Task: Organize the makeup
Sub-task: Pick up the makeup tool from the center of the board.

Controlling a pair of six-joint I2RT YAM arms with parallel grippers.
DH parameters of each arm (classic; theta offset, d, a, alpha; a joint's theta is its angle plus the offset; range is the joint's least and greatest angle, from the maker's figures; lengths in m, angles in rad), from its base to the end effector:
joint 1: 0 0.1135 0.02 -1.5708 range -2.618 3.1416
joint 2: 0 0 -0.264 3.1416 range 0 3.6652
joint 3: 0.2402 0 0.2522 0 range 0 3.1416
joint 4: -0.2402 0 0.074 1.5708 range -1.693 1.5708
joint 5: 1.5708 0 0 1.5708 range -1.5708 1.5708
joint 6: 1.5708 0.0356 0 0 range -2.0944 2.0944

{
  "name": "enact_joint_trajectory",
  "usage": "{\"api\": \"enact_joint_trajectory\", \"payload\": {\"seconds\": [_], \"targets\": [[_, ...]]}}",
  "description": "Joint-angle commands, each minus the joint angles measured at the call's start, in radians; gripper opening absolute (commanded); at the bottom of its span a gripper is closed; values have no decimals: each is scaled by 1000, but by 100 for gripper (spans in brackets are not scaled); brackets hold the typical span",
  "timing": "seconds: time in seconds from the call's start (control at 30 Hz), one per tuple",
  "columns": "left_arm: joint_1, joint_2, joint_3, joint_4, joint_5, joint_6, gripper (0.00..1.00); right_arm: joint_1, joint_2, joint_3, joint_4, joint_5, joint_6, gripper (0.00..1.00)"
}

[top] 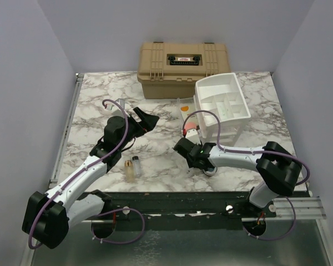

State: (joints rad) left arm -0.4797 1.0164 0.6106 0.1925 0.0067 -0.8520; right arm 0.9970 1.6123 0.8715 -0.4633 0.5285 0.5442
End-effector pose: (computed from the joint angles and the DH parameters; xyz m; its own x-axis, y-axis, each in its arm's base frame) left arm 0.2100 -0.1095 0.2732 -0.4754 -0.6010 -0.6425 0.1664 0.6557 -0.7365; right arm 0.1724 0.2336 0.1584 -0.7582 -0.3494 -0.5505 -0.2742 0.9369 -0.2171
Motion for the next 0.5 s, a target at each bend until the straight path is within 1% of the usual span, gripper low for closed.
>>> {"api": "enact_joint_trajectory", "payload": {"seconds": [0.0,0.13,0.23,0.3,0.37,0.43,0.47], "targets": [[3,-12,-8,3,-8,7,92,-22,0,-37,-13,-12,71,44],[3,-12,-8,4,-8,8,92,-26,11,-60,43,-100,63,39],[3,-13,-7,3,-7,9,92,-26,39,-68,49,-145,78,31],[3,-15,-7,4,-8,10,92,-26,50,-77,46,-153,93,27],[3,-16,-7,0,-8,11,92,-26,46,-88,50,-157,101,20],[3,-16,-6,-1,-8,11,92,-26,35,-90,47,-153,104,15],[3,-14,-6,0,-8,11,92,-26,27,-87,41,-146,102,9]]}}
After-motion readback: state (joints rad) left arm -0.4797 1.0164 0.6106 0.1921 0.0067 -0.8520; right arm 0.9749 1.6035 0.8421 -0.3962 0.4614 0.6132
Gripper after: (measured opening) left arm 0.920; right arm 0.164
